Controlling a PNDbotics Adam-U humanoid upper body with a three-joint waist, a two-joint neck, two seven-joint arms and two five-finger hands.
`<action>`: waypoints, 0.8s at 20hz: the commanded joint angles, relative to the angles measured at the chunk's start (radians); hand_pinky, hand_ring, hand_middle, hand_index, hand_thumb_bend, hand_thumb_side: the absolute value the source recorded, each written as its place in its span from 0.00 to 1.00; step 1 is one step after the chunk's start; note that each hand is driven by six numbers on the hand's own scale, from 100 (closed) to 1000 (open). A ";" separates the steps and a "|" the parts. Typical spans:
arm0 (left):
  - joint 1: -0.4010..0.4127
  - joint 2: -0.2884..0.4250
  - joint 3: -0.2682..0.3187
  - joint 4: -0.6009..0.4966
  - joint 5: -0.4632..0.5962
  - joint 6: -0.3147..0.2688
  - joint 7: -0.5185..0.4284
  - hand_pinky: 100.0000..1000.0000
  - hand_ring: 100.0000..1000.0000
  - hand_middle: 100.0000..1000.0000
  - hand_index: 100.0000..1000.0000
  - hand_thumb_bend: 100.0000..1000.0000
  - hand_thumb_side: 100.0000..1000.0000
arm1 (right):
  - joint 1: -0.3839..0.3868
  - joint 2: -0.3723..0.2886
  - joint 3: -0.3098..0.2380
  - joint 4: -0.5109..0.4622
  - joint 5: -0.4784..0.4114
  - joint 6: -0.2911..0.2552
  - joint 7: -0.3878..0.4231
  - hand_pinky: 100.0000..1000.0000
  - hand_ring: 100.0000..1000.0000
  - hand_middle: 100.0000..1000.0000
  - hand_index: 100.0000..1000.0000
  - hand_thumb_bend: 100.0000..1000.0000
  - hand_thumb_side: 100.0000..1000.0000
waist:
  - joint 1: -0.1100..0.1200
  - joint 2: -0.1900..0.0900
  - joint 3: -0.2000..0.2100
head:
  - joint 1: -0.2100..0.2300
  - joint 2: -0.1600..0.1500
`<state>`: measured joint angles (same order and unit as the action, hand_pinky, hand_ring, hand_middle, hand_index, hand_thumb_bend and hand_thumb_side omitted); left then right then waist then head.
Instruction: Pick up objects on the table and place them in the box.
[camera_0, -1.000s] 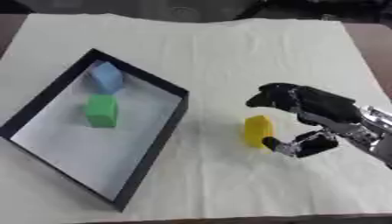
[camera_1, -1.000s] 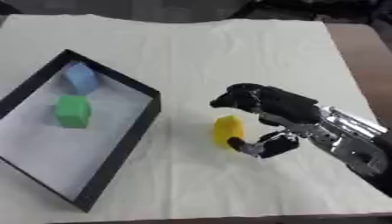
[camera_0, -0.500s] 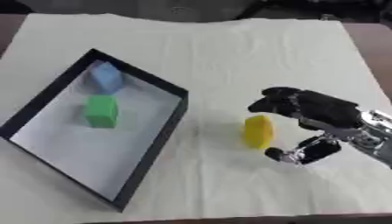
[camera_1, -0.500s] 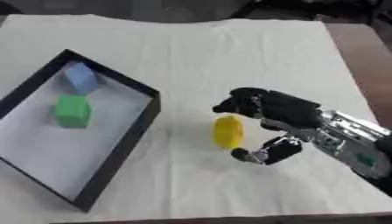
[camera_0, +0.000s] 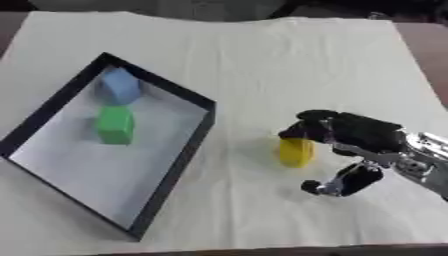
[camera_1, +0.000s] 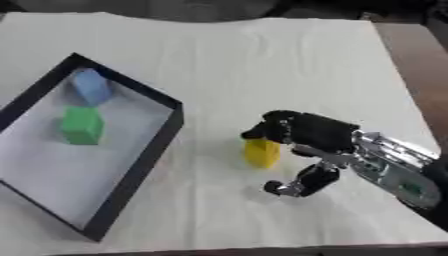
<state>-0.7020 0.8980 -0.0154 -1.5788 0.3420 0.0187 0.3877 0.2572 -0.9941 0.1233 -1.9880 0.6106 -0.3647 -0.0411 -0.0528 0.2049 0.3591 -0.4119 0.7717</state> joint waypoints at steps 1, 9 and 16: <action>-0.009 0.040 0.009 -0.001 -0.005 0.001 -0.002 0.88 0.62 0.78 0.80 0.03 0.56 | -0.027 -0.023 -0.038 -0.012 -0.038 -0.012 -0.044 0.93 0.75 0.76 0.94 0.32 0.22 | -0.003 0.002 -0.002 | -0.003 -0.002; -0.010 0.038 0.008 0.000 -0.005 0.001 -0.004 0.88 0.62 0.78 0.80 0.03 0.56 | -0.028 -0.026 -0.064 -0.012 -0.089 0.011 0.011 0.95 0.77 0.78 0.95 0.28 0.25 | 0.000 0.005 -0.002 | -0.004 -0.002; -0.006 0.039 0.009 0.004 -0.005 0.001 -0.004 0.88 0.62 0.78 0.80 0.02 0.57 | 0.004 -0.004 -0.072 -0.012 -0.114 0.064 0.150 0.95 0.78 0.78 0.95 0.25 0.32 | 0.001 0.011 -0.005 | -0.002 -0.002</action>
<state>-0.6961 0.8980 -0.0156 -1.5724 0.3411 0.0206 0.3857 0.2620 -0.9806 0.0692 -1.9880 0.5057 -0.3071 0.0930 -0.0528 0.2146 0.3555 -0.4151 0.7717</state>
